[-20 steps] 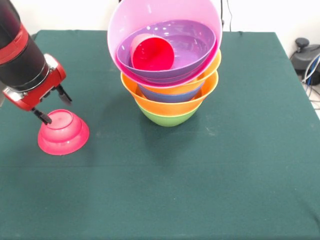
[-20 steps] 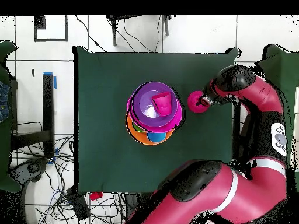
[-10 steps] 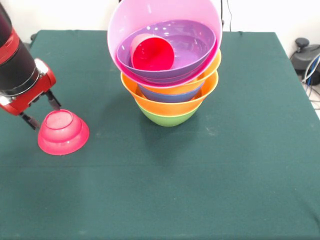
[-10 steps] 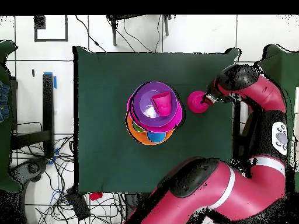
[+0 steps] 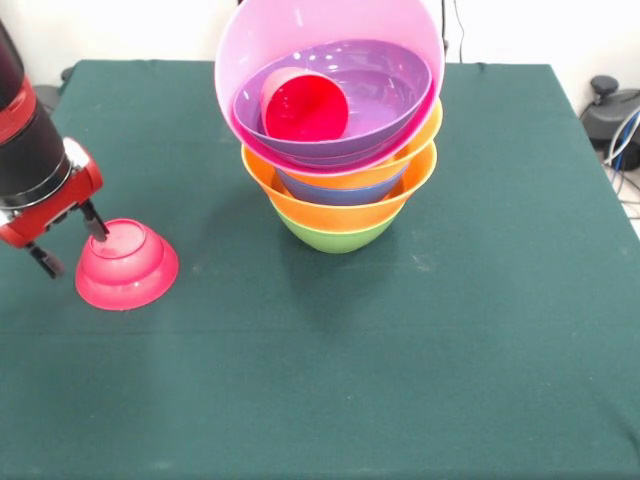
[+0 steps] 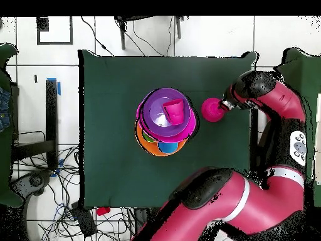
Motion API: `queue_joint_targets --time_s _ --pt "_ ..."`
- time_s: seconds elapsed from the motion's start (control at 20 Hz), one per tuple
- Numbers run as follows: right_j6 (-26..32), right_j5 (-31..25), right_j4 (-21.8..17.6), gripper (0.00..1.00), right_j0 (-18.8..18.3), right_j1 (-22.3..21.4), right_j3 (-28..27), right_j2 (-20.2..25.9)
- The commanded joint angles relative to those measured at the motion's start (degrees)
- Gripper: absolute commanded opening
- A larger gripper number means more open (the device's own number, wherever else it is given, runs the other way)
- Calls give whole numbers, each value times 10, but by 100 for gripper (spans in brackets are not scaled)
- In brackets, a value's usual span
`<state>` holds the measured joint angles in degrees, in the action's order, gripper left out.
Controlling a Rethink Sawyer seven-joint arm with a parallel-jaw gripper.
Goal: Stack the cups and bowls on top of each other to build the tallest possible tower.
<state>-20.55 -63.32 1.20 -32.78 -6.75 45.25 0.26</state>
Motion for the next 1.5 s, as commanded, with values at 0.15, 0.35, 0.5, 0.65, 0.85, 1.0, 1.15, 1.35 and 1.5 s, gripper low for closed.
queue_joint_targets --time_s 0.15,0.35,0.5,0.65,0.85,1.0,1.15,1.35,1.5 --pt "-137 46 -1 100 29 10 10 31" --pt "-137 49 0 100 30 14 8 32" --pt "-131 58 1 100 27 18 14 36" --pt "-129 63 3 100 24 21 19 40" --pt "-131 83 5 100 21 16 46 44" --pt "-129 100 6 100 19 11 65 46" --pt "-132 108 8 100 18 9 77 48" --pt "-123 115 10 100 16 10 85 54" --pt "-113 131 9 100 14 10 95 61"
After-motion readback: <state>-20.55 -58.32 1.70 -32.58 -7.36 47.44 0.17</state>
